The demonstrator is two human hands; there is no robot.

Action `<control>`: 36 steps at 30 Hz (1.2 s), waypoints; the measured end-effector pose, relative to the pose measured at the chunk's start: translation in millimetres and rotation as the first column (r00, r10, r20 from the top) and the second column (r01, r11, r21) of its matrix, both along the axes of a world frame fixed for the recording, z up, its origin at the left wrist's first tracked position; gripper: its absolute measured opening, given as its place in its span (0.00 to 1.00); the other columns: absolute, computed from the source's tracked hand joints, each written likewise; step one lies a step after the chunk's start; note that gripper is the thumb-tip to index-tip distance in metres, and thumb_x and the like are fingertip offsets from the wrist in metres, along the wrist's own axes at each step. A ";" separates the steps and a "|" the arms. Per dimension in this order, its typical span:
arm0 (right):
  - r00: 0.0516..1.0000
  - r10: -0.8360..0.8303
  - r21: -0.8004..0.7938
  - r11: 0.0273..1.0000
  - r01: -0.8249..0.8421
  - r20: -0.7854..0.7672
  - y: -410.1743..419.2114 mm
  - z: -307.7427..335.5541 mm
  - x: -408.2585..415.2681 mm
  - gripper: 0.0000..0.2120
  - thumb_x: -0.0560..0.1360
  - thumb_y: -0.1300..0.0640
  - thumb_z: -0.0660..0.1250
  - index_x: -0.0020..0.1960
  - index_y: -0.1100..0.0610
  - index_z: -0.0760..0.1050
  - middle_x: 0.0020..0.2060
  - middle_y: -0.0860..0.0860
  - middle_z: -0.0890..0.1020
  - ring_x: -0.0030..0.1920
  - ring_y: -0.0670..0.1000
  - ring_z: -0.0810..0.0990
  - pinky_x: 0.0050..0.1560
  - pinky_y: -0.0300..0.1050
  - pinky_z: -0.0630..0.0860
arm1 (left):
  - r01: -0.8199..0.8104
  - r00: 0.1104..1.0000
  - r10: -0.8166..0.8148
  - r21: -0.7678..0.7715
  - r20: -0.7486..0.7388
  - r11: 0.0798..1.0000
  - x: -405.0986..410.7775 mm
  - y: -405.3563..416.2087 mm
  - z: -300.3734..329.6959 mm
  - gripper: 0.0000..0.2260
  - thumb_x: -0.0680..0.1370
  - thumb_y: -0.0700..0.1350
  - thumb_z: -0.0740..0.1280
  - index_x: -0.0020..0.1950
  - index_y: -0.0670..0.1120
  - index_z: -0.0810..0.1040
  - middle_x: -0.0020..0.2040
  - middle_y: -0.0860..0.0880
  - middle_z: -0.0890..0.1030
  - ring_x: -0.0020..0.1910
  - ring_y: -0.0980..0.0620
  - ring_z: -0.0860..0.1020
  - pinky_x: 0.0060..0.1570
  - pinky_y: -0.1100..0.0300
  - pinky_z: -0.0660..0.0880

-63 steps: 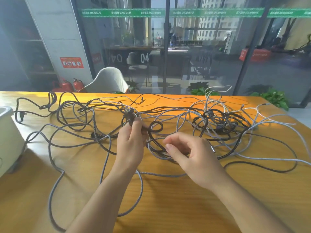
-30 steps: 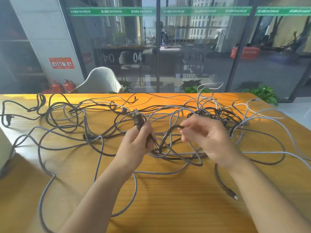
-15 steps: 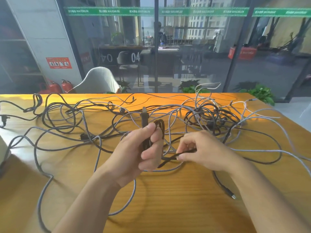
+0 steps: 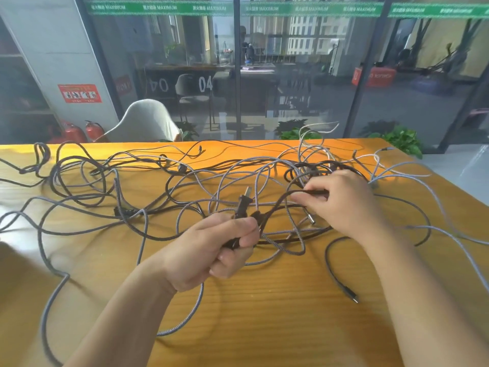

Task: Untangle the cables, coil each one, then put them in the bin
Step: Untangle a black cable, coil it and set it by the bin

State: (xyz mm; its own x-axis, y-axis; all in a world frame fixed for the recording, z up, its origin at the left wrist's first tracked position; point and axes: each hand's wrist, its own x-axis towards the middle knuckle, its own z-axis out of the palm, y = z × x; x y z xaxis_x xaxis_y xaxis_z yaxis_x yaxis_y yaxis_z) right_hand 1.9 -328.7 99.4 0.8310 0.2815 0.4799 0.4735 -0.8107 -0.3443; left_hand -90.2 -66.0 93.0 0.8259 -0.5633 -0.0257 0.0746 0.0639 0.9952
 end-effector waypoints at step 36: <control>0.392 0.736 0.599 0.677 -0.427 -0.552 82.1 -3.9 -81.5 0.12 0.88 0.52 0.58 0.61 0.54 0.79 0.36 0.52 0.82 0.31 0.52 0.75 0.36 0.42 0.74 | -0.728 0.642 0.758 -0.216 0.118 0.650 5.0 -0.2 5.7 0.14 0.87 0.49 0.55 0.43 0.46 0.71 0.37 0.42 0.78 0.34 0.45 0.71 0.41 0.51 0.68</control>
